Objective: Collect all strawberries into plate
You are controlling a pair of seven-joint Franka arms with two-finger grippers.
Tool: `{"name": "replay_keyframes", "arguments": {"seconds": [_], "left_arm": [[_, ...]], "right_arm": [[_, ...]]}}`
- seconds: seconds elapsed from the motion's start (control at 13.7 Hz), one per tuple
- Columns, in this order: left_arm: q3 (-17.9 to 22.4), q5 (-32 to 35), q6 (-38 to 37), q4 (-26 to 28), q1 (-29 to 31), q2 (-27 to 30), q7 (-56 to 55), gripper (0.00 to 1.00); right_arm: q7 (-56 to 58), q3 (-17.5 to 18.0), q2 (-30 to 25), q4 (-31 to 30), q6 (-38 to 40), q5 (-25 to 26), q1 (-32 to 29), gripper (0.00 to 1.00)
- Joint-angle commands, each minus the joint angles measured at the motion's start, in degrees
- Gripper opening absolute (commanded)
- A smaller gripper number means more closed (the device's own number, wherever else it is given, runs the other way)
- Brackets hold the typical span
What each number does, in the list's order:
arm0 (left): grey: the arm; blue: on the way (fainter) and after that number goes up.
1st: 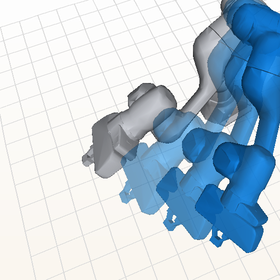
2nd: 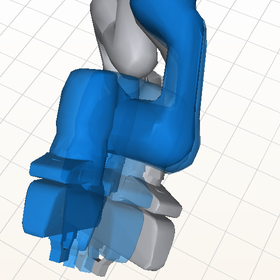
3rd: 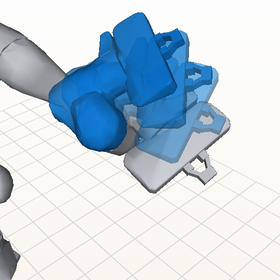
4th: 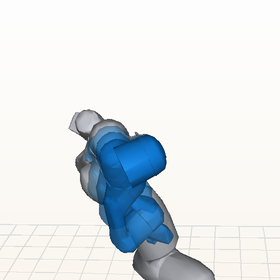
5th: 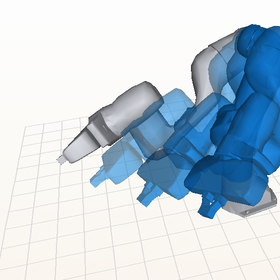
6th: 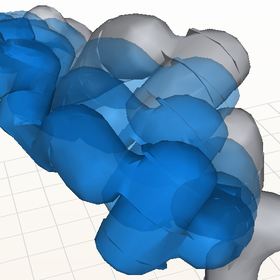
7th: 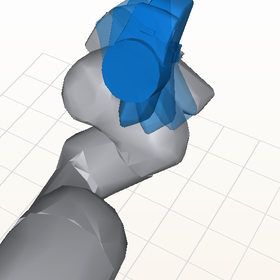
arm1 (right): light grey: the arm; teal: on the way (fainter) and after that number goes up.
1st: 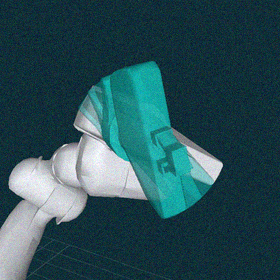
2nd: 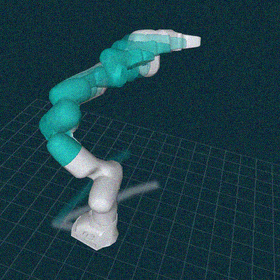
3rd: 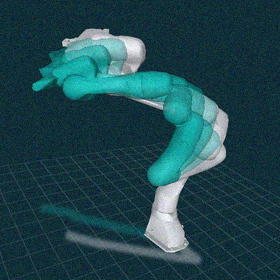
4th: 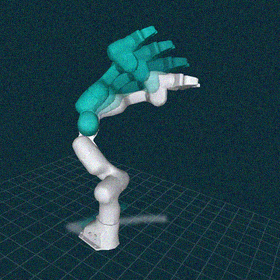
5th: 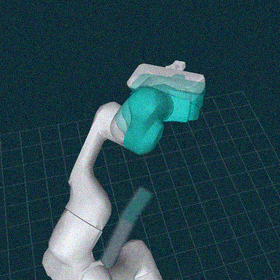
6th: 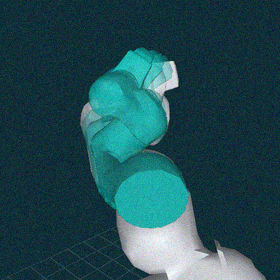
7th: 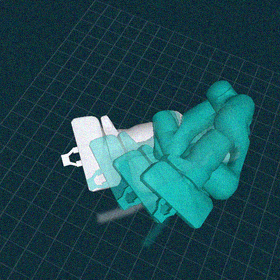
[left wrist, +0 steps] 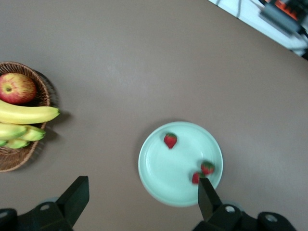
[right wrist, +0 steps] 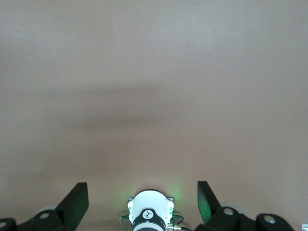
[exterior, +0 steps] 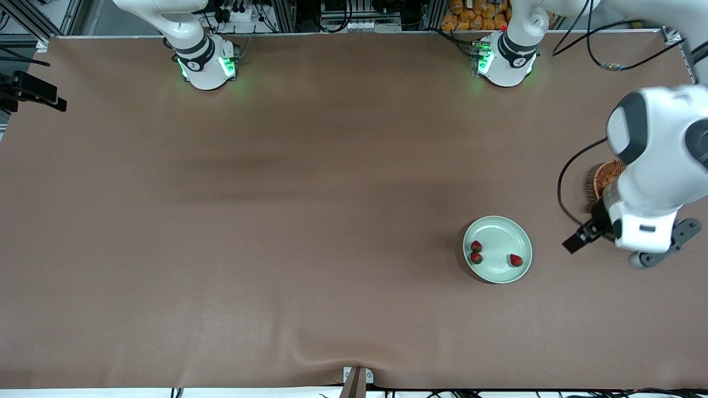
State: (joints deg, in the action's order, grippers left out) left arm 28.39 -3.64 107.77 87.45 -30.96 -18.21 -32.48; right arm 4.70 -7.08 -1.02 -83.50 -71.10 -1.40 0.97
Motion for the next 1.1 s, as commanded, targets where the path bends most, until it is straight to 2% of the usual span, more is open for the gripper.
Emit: {"name": "replay_keyframes", "arguments": {"seconds": [0.0, 0.15, 0.22, 0.37, 0.44, 0.66, 1.03], "left_arm": [[-1.48, -0.32, -4.65, 2.81, -0.42, 5.89, 6.1, 1.0], [-5.43, 0.3, -5.72, 5.17, 1.5, 10.1, 6.91, 1.0], [-10.76, 0.99, -5.81, 6.23, 6.04, 12.38, 7.26, 1.0], [-27.08, 1.53, -5.99, 6.5, 20.78, 13.81, 9.36, 1.0], [-29.77, 1.79, -6.34, 6.59, 23.11, 14.34, 10.24, 1.0], [-29.88, 5.48, -11.16, 6.42, 20.59, 15.04, 15.59, 1.0], [-29.88, 5.75, -15.91, 6.42, 21.02, 17.68, 27.45, 1.0]], "right_arm": [[-0.3, 0.22, -0.83, 0.09, 0.52, 0.87, 0.0, 1.0], [-0.48, 0.22, -1.26, 0.18, 0.44, 1.05, 0.0, 1.0], [-1.0, 0.22, -1.35, 0.18, 0.52, 1.31, 0.0, 1.0], [-3.02, 0.31, -1.53, 0.09, 0.7, 1.14, 0.18, 1.0], [-2.94, 0.4, -1.62, 0.18, 0.61, 1.22, 0.26, 1.0], [-2.94, 0.4, -1.62, 0.09, 0.79, 1.31, 0.35, 1.0], [-3.03, 0.66, -1.62, 0.0, 0.79, 2.63, 0.53, 1.0]]}}
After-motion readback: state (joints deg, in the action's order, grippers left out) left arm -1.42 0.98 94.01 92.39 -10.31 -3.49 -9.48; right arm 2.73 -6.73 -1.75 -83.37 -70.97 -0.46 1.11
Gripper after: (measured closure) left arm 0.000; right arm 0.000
